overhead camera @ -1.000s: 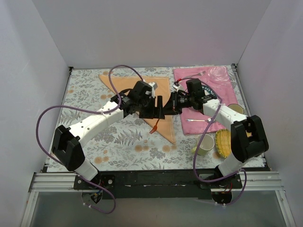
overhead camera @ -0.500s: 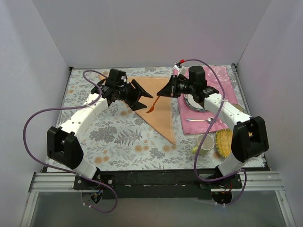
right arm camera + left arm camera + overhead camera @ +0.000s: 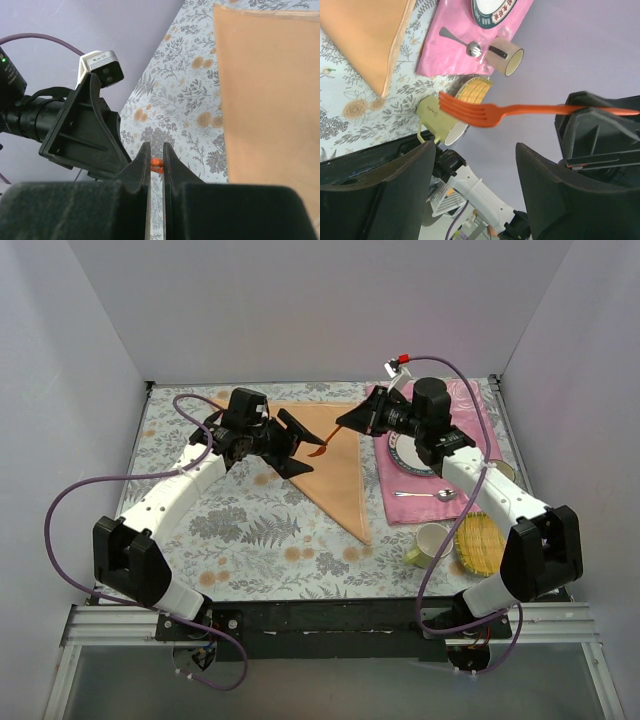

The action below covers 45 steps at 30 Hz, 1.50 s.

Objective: Fold the napkin, place the utensils inside, and roll it up
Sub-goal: Pass the utensil from the left arm to the right, then pass the utensil from the right arm to the left

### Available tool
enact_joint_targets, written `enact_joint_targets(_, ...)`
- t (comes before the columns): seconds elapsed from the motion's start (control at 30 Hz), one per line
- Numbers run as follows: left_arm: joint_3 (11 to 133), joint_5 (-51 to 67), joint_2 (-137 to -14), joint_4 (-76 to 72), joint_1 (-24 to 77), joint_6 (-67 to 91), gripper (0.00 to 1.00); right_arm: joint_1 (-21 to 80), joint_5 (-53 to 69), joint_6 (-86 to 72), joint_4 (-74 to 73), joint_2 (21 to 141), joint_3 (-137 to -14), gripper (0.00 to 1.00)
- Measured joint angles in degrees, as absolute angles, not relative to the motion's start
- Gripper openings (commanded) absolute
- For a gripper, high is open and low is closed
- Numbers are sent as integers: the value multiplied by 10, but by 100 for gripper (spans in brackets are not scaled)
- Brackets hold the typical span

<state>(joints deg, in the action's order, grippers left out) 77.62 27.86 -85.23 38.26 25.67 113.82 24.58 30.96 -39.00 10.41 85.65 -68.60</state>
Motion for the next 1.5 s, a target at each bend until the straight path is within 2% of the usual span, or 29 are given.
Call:
enact_joint_targets(0.2,774,238,-851,373,260,1142,66,248,305,-429,135,832,-647,1)
enact_joint_targets(0.3,766,223,-851,364,261,1143,63,249,305,-447,150,830,-634,1)
enact_joint_targets(0.4,758,211,-851,347,261,1143,52,249,305,-464,163,830,-624,1)
enact_joint_targets(0.43,757,207,-851,344,261,1144,43,249,304,-467,169,829,-621,1)
enact_joint_targets(0.53,757,197,-851,343,261,1143,28,247,300,-480,188,828,-616,1)
enact_joint_targets(0.57,756,193,-851,342,261,1143,19,246,299,-482,197,828,-615,1)
enact_joint_targets(0.63,754,183,-851,342,261,1141,8,246,296,-483,205,826,-612,1)
enact_joint_targets(0.67,751,180,-851,338,261,1141,0,246,295,-482,208,825,-612,5)
enact_joint_targets(0.83,742,164,-851,316,257,1148,0,247,302,-456,191,810,-601,25)
enact_joint_targets(0.87,742,163,-852,318,256,1148,0,247,308,-442,173,802,-601,37)
enact_joint_targets(0.97,743,162,-854,316,250,1149,0,253,338,-401,96,780,-601,64)
enact_joint_targets(1.03,752,169,-859,329,243,1149,0,259,355,-356,24,771,-606,73)
enact_joint_targets(1.27,826,152,-901,405,222,1148,0,264,353,-162,-274,818,-727,78)
enact_joint_targets(1.5,856,50,-900,433,204,1058,0,264,336,-83,-403,820,-747,82)
